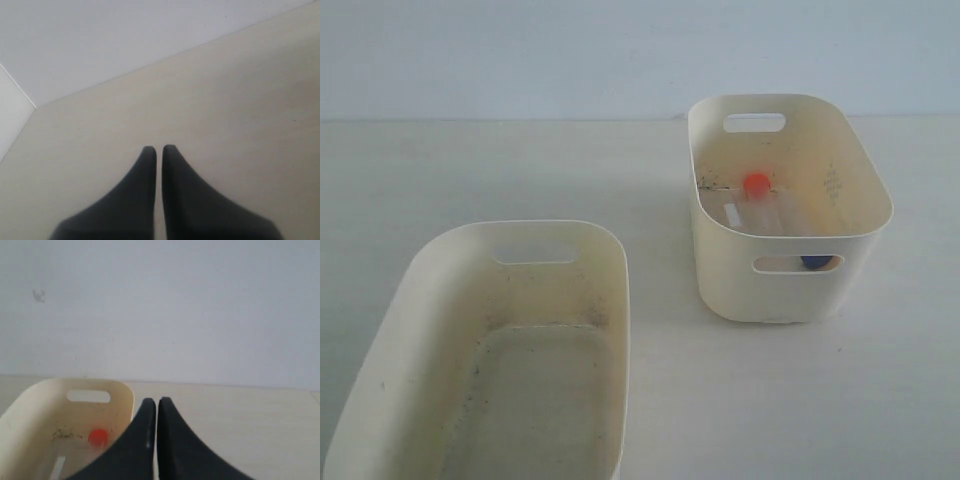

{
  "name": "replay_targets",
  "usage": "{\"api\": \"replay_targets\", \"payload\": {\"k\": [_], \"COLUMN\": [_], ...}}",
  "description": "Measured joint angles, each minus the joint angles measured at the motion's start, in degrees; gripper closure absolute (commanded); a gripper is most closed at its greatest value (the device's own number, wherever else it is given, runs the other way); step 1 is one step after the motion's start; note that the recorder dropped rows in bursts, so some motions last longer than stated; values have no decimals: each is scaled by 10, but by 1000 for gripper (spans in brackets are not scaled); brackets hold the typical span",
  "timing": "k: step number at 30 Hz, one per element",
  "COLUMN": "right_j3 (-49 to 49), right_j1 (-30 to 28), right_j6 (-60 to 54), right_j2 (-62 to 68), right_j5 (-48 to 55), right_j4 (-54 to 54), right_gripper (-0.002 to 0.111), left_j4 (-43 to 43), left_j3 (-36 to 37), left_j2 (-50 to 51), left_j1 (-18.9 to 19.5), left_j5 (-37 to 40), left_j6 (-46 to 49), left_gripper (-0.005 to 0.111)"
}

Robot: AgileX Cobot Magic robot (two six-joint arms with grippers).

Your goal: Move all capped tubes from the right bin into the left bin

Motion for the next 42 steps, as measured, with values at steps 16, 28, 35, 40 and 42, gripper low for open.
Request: {"api": "replay_targets", "payload": {"k": [16, 28, 35, 40, 42], "right_j3": [-360, -801, -837, -837, -837], "right_j1": [186, 187, 187, 187, 187], "right_j6": [77, 219, 253, 259, 259], "right_j2": [249, 542, 638, 686, 702], "right_j5": [305, 693, 704, 706, 706], "right_j4": [-19, -159, -150, -141, -137], "right_gripper": [107, 107, 107, 107, 107], "left_j4": [0, 0, 0, 0, 0], "left_j3": [0, 0, 0, 0, 0], "left_j2": [0, 0, 0, 0, 0], "left_j1": [0, 0, 0, 0, 0], "left_j5": [0, 0, 0, 0, 0], "left_j6": [0, 0, 0, 0, 0], "left_gripper": [102, 102, 102, 102, 102]}}
